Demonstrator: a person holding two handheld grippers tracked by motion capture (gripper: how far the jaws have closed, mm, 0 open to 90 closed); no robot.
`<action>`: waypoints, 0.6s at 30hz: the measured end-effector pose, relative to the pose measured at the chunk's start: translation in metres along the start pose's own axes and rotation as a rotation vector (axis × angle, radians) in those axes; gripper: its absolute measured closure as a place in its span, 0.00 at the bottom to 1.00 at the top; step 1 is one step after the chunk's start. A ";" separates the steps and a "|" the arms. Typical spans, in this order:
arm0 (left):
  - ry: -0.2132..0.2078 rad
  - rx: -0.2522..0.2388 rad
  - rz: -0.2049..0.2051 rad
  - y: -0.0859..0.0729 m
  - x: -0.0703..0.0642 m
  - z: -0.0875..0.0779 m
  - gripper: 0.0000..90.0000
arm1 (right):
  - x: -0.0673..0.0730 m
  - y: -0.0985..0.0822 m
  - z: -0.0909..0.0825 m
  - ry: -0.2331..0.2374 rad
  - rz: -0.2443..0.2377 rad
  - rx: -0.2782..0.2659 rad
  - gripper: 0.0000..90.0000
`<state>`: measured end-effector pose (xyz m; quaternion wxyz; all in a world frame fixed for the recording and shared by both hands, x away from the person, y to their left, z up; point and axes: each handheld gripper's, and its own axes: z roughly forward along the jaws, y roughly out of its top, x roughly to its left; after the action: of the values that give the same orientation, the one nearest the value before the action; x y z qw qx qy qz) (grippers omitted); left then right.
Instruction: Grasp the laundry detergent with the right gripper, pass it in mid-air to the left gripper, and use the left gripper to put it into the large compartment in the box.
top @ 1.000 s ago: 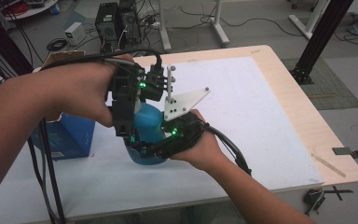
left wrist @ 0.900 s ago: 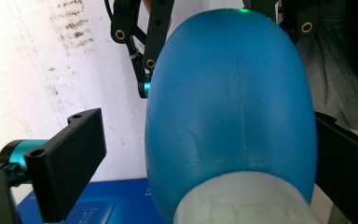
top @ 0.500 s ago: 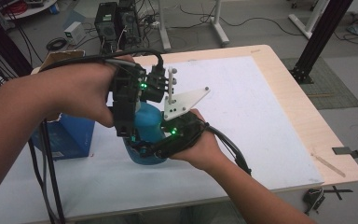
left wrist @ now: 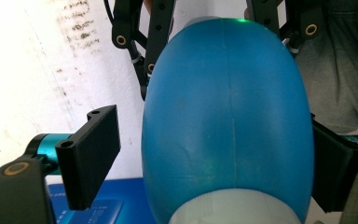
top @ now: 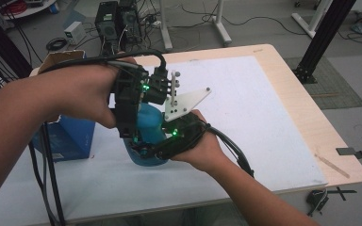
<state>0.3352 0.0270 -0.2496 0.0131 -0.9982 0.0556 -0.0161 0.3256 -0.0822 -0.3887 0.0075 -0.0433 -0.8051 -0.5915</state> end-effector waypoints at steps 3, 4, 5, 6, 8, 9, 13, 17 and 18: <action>-0.001 -0.003 -0.003 0.000 0.000 0.000 0.18 | 0.000 0.000 0.000 0.001 0.001 -0.001 0.51; 0.001 -0.004 -0.003 0.000 -0.001 0.000 0.18 | 0.000 0.000 0.000 0.001 0.003 -0.002 0.51; 0.003 0.000 0.002 0.000 -0.001 -0.001 0.18 | 0.000 0.000 0.000 -0.001 0.001 -0.002 0.51; 0.003 0.000 0.002 0.000 -0.001 -0.001 0.18 | 0.000 0.000 0.000 -0.001 0.001 -0.002 0.51; 0.001 -0.001 -0.003 0.000 -0.001 0.000 0.21 | 0.000 0.000 0.000 -0.002 0.003 -0.004 0.51; 0.005 -0.004 -0.003 0.001 -0.002 0.000 0.21 | 0.000 0.000 0.000 -0.004 0.001 -0.004 0.51; -0.002 -0.002 -0.005 0.001 -0.002 0.001 0.24 | 0.000 0.000 0.000 -0.004 0.002 -0.005 0.51; -0.001 0.000 -0.005 0.001 -0.003 0.001 0.24 | 0.000 0.000 0.000 -0.003 0.004 -0.007 0.51; -0.001 0.000 -0.005 0.001 -0.003 0.001 0.24 | 0.000 0.000 0.000 -0.003 0.004 -0.007 0.51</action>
<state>0.3324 0.0261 -0.2505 0.0130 -0.9984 0.0529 -0.0156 0.3258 -0.0819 -0.3887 0.0074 -0.0458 -0.8031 -0.5941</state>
